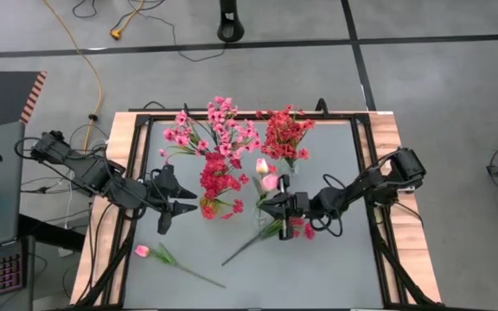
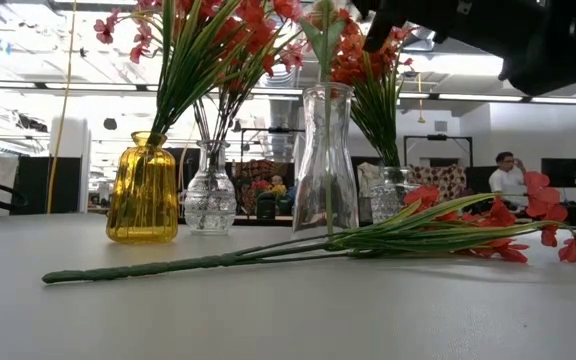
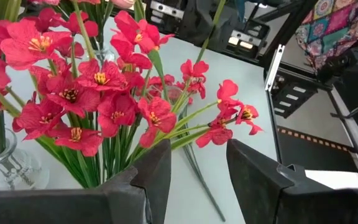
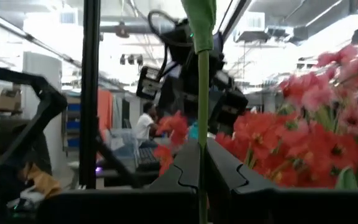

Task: Sort flowers into vase by color
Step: Put the top light pink flower into the bottom transparent vase

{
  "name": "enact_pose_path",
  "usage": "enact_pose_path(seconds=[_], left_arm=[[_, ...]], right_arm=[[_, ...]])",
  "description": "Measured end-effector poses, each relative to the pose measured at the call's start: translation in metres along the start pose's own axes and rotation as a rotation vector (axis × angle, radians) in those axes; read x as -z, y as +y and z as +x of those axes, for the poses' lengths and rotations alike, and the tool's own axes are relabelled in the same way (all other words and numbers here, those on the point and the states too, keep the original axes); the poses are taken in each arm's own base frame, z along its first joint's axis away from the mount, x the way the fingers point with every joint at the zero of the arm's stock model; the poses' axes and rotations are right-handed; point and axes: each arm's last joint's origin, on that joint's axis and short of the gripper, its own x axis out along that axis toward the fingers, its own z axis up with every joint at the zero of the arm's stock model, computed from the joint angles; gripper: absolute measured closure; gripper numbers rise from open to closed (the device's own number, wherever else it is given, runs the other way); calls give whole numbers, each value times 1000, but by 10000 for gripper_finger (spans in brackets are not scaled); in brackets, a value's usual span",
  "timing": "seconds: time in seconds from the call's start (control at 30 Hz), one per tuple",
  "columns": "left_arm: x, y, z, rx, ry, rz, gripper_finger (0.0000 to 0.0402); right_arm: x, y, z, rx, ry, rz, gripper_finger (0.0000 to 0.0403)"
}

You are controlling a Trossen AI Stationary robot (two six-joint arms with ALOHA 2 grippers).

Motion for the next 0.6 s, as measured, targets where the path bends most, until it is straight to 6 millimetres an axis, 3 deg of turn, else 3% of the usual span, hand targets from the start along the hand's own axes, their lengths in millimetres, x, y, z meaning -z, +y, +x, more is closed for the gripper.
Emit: enact_pose_path(seconds=[0.6], left_arm=[[1,1,0,-4,8,1,260]], right_arm=[[11,-8,0,23,82,-29,356]])
